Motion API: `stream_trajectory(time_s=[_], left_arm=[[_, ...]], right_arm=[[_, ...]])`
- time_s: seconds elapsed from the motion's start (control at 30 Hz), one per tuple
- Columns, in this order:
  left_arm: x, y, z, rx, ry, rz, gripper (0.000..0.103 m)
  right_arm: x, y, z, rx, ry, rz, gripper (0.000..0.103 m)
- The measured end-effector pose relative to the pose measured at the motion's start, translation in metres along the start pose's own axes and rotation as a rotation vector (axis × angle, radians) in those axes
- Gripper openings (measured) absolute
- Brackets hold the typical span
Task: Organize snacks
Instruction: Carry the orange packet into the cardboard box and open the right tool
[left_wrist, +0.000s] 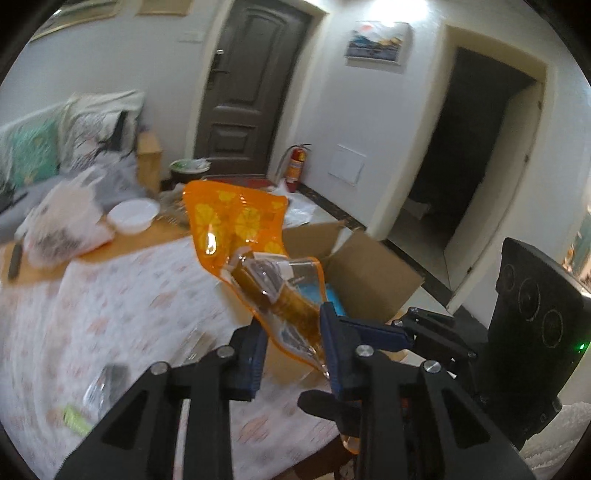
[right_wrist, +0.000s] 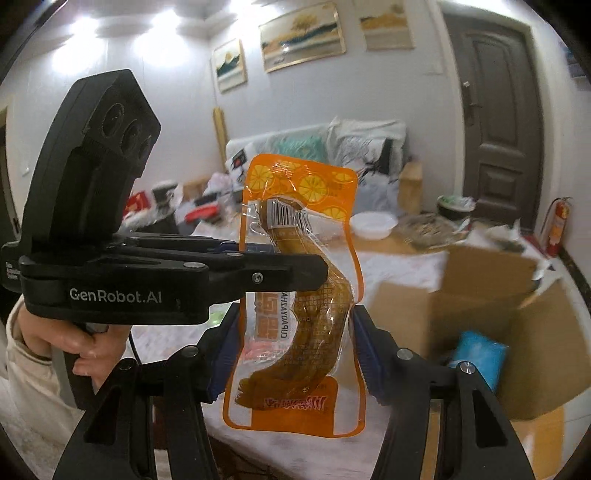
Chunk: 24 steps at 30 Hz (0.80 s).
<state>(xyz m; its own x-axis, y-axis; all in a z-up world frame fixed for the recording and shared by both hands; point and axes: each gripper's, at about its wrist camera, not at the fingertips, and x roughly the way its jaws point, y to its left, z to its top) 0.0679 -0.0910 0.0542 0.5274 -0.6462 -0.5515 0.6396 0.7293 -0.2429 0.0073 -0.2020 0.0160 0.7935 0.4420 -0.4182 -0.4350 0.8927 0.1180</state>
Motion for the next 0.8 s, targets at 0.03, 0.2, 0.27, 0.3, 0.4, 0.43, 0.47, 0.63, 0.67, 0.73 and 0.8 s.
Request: stream_trajectory(time_s=[0.03,0.2,0.27,0.3,0.4,0.43,0.47,0.63,0.67,0.73,0.8], left_arm=[[0.009,-0.012,0.009,0.021,0.004,-0.005,0.025],[0.055,-0.058,0.037,0.093,0.034,-0.022,0.025],[0.076,-0.072,0.043,0.112,0.055,-0.025,0.025],[0.086,-0.076,0.046,0.119,0.066,-0.026,0.025],[0.115,-0.084,0.05,0.124,0.103,-0.031,0.025],[0.123,-0.084,0.051,0.122,0.114,-0.032,0.025],[0.131,-0.083,0.051,0.118,0.128,-0.033,0.025],[0.166,-0.075,0.046,0.084,0.187,-0.034,0.025],[0.17,-0.073,0.046,0.078,0.195,-0.032,0.025],[0.177,-0.068,0.043,0.07,0.204,-0.027,0.025],[0.182,-0.063,0.041,0.067,0.211,-0.014,0.026]], right_arm=[[-0.008,-0.01,0.001,0.006,-0.011,-0.01,0.054],[-0.033,-0.06,0.001,0.027,-0.041,-0.07,0.054],[-0.039,-0.083,-0.001,0.039,-0.04,-0.091,0.054],[-0.039,-0.091,-0.003,0.045,-0.037,-0.098,0.055],[-0.037,-0.119,-0.011,0.075,-0.017,-0.108,0.055],[-0.038,-0.125,-0.013,0.08,-0.013,-0.108,0.055],[-0.035,-0.132,-0.016,0.087,-0.003,-0.107,0.055],[-0.019,-0.153,-0.027,0.104,0.038,-0.109,0.055],[-0.017,-0.155,-0.027,0.105,0.042,-0.109,0.055],[-0.01,-0.16,-0.029,0.111,0.051,-0.1,0.055],[-0.005,-0.161,-0.031,0.104,0.056,-0.101,0.055]])
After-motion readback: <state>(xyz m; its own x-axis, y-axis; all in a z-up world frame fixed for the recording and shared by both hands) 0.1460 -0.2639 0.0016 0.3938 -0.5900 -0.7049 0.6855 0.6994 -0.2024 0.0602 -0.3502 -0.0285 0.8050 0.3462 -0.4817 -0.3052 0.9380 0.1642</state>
